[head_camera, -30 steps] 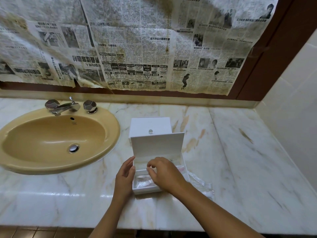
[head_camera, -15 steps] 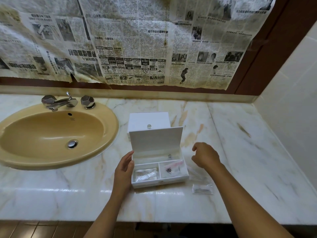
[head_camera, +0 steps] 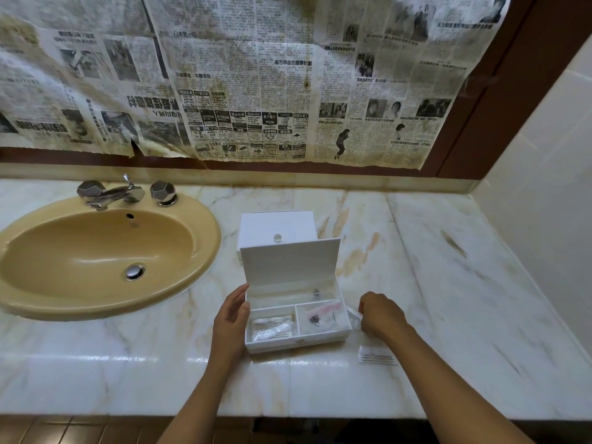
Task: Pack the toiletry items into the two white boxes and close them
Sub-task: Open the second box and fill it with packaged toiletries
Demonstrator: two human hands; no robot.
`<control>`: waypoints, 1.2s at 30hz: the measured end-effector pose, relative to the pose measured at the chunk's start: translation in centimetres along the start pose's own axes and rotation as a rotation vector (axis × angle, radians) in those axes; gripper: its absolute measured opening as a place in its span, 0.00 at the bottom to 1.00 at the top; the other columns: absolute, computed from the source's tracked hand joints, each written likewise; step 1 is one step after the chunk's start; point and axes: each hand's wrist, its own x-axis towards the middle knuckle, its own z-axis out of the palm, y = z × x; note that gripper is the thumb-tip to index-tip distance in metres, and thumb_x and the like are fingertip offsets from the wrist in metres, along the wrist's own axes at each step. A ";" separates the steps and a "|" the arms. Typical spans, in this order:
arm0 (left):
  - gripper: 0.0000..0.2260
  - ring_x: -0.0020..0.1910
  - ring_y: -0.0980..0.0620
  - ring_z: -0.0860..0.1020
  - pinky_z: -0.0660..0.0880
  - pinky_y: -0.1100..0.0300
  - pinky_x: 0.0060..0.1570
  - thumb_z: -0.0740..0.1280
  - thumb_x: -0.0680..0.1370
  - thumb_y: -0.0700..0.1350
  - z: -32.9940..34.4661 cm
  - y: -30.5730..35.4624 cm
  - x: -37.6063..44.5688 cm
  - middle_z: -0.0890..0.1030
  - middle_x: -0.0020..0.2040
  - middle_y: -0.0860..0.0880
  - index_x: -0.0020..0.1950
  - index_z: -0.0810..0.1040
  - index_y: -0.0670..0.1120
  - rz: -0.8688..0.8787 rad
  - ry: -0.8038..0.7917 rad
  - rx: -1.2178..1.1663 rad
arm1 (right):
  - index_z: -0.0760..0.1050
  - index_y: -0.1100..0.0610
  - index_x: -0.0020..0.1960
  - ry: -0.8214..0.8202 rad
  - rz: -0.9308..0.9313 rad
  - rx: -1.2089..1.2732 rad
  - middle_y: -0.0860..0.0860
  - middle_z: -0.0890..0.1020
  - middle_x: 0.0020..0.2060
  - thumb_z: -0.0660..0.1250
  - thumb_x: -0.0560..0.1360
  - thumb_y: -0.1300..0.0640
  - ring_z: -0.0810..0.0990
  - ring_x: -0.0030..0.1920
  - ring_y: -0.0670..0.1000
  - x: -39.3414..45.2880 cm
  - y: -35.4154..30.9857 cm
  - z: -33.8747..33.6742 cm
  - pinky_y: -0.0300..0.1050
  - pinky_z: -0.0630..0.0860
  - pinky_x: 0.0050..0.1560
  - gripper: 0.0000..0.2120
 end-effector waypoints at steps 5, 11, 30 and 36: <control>0.14 0.52 0.69 0.78 0.74 0.76 0.45 0.61 0.81 0.37 -0.1 0.1 -0.1 0.79 0.58 0.54 0.63 0.76 0.50 0.001 0.008 -0.006 | 0.77 0.59 0.49 0.037 -0.021 0.037 0.52 0.77 0.42 0.64 0.73 0.65 0.75 0.39 0.52 0.4 0.0 0.5 0.41 0.69 0.39 0.07; 0.14 0.50 0.72 0.77 0.72 0.78 0.43 0.61 0.81 0.37 0.1 0.4 -0.1 0.79 0.58 0.54 0.63 0.75 0.49 0.006 0.009 0.011 | 0.72 0.57 0.47 0.147 -0.050 0.076 0.51 0.77 0.42 0.62 0.76 0.62 0.74 0.39 0.51 0.4 0.3 0.9 0.38 0.65 0.33 0.03; 0.14 0.50 0.71 0.77 0.73 0.78 0.42 0.61 0.81 0.38 0.1 0.9 -0.3 0.79 0.58 0.53 0.65 0.75 0.48 -0.002 0.004 0.028 | 0.74 0.59 0.48 0.437 -0.058 0.355 0.53 0.77 0.43 0.61 0.78 0.62 0.73 0.38 0.51 -0.3 -0.7 0.0 0.39 0.65 0.33 0.04; 0.14 0.51 0.65 0.78 0.74 0.76 0.42 0.61 0.81 0.40 0.1 1.0 -0.4 0.79 0.58 0.54 0.65 0.75 0.49 -0.013 0.003 0.012 | 0.72 0.54 0.46 0.660 -0.290 0.706 0.48 0.75 0.41 0.63 0.78 0.62 0.74 0.41 0.48 -1.8 -3.5 -2.3 0.34 0.67 0.36 0.04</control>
